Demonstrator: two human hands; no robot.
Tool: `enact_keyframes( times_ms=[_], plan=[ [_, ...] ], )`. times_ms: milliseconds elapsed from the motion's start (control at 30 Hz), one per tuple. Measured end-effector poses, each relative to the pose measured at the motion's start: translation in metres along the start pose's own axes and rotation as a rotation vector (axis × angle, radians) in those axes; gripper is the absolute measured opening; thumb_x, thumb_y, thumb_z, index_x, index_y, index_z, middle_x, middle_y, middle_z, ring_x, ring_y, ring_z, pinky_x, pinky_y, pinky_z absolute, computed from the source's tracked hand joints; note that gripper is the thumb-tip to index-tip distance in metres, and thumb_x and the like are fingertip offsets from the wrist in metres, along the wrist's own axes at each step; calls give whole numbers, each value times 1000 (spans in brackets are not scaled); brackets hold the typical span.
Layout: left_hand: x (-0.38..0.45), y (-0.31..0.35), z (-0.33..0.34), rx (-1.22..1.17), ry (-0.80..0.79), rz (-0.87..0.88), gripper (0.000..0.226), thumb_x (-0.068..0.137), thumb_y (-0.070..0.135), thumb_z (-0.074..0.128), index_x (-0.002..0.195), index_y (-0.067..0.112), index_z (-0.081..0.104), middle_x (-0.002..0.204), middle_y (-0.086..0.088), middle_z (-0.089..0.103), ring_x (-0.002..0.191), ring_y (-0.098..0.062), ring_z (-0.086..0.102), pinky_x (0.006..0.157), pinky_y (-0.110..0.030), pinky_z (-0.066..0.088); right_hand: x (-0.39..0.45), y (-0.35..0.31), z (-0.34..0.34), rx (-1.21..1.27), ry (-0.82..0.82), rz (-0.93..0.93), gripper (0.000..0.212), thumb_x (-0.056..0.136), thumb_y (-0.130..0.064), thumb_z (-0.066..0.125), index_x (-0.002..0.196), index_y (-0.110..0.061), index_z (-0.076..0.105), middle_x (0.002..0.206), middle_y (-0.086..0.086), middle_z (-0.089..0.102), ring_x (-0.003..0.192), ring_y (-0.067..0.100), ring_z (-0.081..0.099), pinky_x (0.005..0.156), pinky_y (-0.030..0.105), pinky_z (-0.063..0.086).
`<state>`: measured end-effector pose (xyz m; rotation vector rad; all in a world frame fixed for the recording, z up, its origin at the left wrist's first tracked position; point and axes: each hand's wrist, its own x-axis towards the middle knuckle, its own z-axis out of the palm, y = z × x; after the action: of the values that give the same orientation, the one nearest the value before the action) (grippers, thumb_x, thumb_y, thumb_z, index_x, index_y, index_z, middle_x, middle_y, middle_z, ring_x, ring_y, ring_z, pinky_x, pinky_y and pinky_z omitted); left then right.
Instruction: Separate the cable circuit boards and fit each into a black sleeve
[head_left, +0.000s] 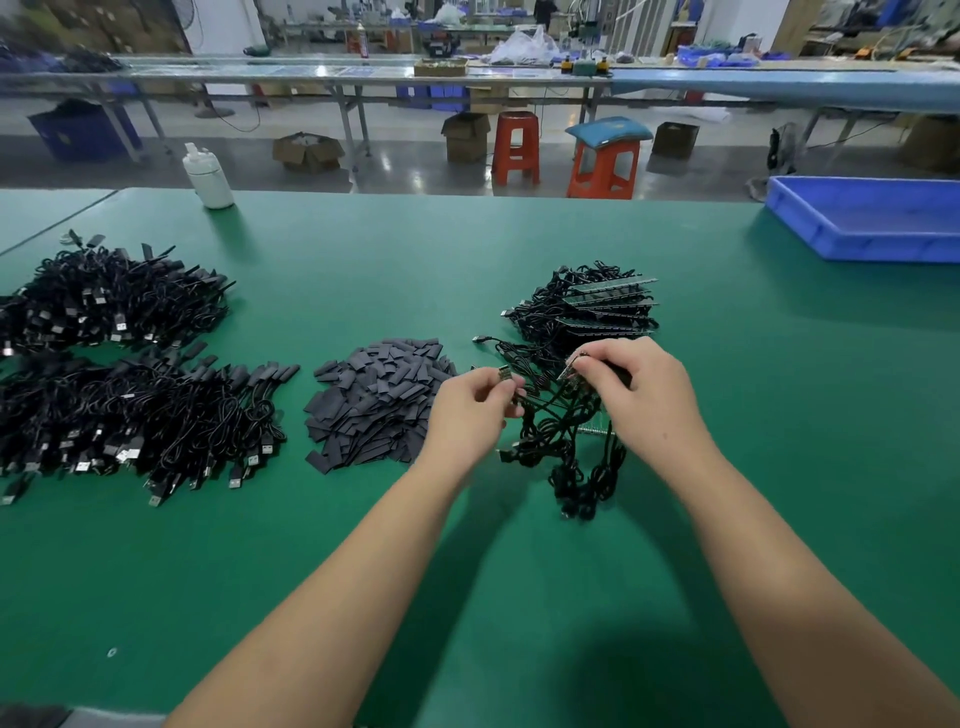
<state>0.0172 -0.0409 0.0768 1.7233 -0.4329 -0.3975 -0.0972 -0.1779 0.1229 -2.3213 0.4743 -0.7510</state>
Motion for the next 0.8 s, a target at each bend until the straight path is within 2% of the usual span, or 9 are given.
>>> enact_keyframes(
  times_ms=[100,167,233,300,367,467,533,667,800],
  plan=[
    [0,-4,-9,-13,-90,20,18,97,19,60,87,7,70,89,13,75,69,-2,64,71,-23,48,-2,-7,-5,67,-38,-103,13,93,-24,66,92,-33,75,89,-23,65,96,3,54,82,17,39],
    [-3,-1,-14,60,-124,145,18,96,24,62,84,30,73,76,22,69,59,9,54,60,-8,40,-4,-12,-5,87,-70,-160,13,93,-23,66,92,-34,74,87,-21,66,96,3,55,82,18,40],
    [-3,3,-16,204,-127,270,24,97,28,59,80,41,69,68,23,64,60,11,50,58,-8,38,-5,-18,-5,103,-129,-196,15,93,-24,66,92,-37,73,88,-16,68,96,3,55,82,18,41],
    [1,4,-16,243,-169,275,17,98,28,56,86,27,69,76,5,69,69,-6,58,75,-29,50,-5,-24,-7,135,-172,-208,19,93,-24,66,91,-43,71,88,-14,68,96,3,57,81,16,40],
    [0,7,-17,145,-295,176,19,100,23,54,94,10,66,83,-6,73,70,-18,66,75,-39,53,-4,-29,-10,179,-153,-208,23,92,-22,67,90,-44,69,87,-16,67,91,1,59,80,13,40],
    [-2,8,-23,2,-445,97,18,101,16,54,96,2,64,90,-3,74,63,-20,68,54,-22,50,-1,-34,-14,254,-125,-184,24,92,-18,68,89,-41,70,87,-14,67,85,-2,59,78,13,40],
    [-2,10,-27,-41,-502,86,16,99,14,56,98,0,65,95,-6,73,61,-20,67,49,-15,44,-2,-35,-15,289,-168,-168,25,93,-18,67,88,-42,69,86,-9,68,85,3,60,80,20,43],
    [0,15,-34,-218,-591,-44,13,97,14,59,97,3,66,100,-16,71,47,-16,61,43,-18,42,-2,-31,-12,316,-237,-156,22,95,-15,63,86,-34,70,84,-9,71,82,8,63,82,29,50],
    [2,15,-44,-260,-655,-124,11,94,19,61,90,11,67,99,-14,71,39,-13,52,40,-20,40,2,-21,-11,326,-149,-120,16,95,-22,61,88,-33,70,85,-17,70,80,2,61,79,26,45]
  ],
)
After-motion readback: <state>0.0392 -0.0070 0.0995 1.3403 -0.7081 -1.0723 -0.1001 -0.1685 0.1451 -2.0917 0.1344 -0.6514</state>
